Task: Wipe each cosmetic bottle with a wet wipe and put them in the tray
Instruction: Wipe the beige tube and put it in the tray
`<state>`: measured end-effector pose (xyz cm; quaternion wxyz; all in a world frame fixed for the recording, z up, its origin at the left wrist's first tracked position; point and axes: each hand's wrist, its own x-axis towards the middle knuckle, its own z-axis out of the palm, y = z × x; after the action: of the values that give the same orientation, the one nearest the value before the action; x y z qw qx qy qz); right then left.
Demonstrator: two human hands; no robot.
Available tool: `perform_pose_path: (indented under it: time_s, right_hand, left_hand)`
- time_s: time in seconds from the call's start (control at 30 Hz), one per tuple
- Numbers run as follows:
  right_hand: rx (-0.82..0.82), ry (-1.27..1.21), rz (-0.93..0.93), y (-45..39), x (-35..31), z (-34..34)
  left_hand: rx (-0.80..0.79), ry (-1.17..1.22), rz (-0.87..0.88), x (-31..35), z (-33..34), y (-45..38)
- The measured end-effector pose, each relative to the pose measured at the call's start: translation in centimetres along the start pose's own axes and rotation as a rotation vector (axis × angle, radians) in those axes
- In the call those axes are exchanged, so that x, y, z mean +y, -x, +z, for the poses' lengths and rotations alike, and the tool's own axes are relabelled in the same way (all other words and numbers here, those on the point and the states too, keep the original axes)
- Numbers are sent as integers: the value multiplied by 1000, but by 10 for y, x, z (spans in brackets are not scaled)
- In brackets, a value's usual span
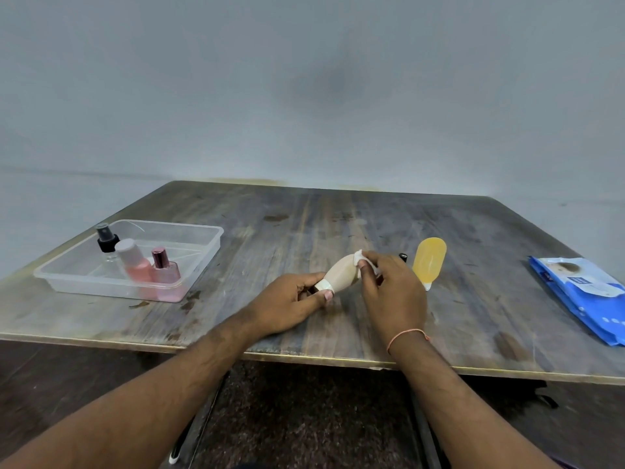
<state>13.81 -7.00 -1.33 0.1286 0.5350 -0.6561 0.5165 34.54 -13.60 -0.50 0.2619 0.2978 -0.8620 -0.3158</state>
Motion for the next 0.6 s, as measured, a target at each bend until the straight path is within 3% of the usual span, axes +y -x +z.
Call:
perform_pose_path:
  time_s: [0.13, 0.4, 0.6]
  right_hand:
    - [-17, -71, 29, 0, 1, -1]
    - [-204, -103, -375, 9, -1, 5]
    - [-248, -103, -490, 11, -5, 3]
  left_hand:
    - [-3, -7, 4, -4, 1, -1]
    - [47, 59, 19, -9, 4, -4]
    - [47, 106, 27, -14, 6, -6]
